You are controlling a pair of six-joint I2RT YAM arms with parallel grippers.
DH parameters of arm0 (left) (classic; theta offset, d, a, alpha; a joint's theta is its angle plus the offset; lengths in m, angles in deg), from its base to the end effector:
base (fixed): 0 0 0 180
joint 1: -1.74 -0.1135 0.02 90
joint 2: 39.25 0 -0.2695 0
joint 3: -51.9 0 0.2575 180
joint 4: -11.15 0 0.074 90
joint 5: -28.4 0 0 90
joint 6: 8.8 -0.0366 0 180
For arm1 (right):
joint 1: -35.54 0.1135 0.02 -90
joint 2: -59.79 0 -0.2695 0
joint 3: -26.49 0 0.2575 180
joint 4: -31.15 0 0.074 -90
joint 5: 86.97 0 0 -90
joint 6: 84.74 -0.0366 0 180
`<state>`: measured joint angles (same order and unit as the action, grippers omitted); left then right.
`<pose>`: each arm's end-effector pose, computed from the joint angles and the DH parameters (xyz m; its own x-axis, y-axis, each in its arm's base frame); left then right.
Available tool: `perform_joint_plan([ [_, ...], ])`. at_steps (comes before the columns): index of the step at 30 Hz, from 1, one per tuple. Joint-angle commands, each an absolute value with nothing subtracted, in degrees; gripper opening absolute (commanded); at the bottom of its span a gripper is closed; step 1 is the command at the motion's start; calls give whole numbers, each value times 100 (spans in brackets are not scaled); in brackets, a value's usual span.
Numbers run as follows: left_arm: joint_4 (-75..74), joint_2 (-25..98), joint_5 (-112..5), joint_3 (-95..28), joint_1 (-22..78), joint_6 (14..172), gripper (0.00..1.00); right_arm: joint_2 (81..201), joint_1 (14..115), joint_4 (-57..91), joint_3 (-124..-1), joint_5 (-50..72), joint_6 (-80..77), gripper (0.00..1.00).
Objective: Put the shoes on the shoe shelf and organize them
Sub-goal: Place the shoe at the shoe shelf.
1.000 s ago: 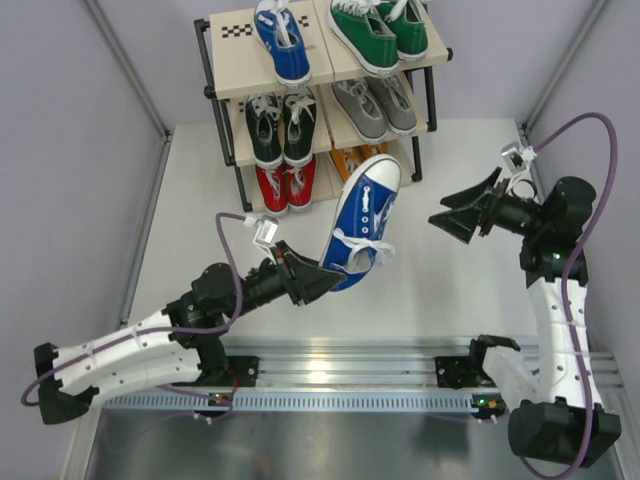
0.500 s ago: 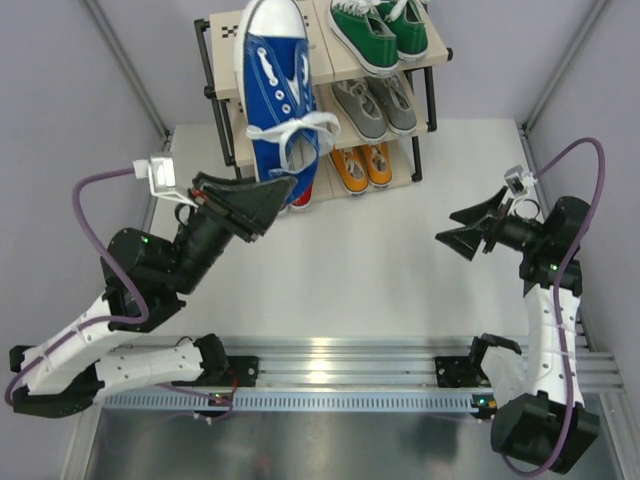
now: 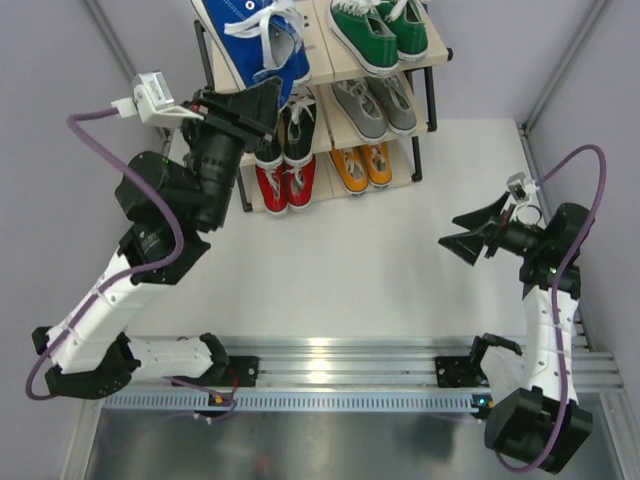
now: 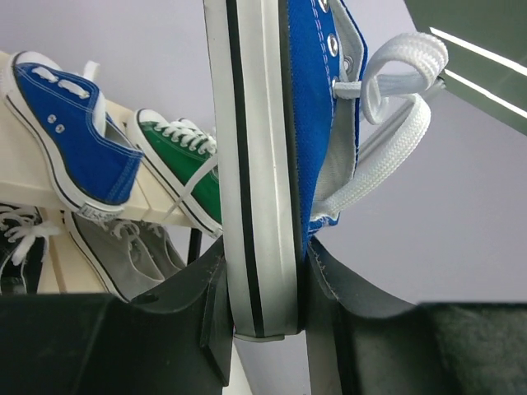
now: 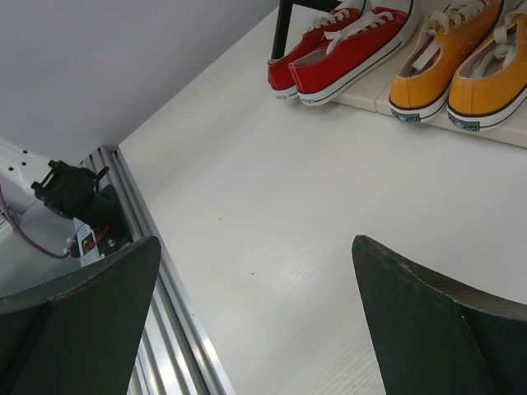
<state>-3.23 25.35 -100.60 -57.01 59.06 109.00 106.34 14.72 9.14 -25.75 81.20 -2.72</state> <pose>0.1152 -0.1369 0.5879 0.0706 -0.7813 -0.6202 0.4438 0.5814 -0.6819 0.1708 -0.0266 0.3118 -0.3719 0.1719 -0.9122 -0.7609 0.5065 0.4056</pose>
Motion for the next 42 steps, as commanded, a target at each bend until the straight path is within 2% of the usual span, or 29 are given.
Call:
perform_joint_plan([
  [1, -812, 2770, -9230, -6325, 5028, 11871, 0, 10523, 1357, 1188, -2575, 8336, -80, 99],
  [5, -971, 3044, -7780, -6282, 3318, 13075, 0, 10444, 1331, 1170, -2540, 8353, -89, 99],
  [6, -936, 3097, -7089, -6230, 2990, 13730, 0, 10427, 1313, 1170, -2540, 8353, -80, 100],
  [8, -550, 3176, -6479, -5958, 2131, 14305, 0, 10391, 1304, 1170, -2531, 8336, -71, 100],
  [13, -277, 3351, -5493, -5702, 1178, 15405, 0, 10339, 1304, 1179, -2496, 8318, -80, 99],
  [24, -583, 3791, -4991, -5737, 1018, 16461, 0, 10312, 1304, 1197, -2496, 8292, -124, 99],
  [42, -1340, 3800, -4718, -5632, 974, 16347, 0, 10304, 1304, 1232, -2478, 8248, -168, 99],
])
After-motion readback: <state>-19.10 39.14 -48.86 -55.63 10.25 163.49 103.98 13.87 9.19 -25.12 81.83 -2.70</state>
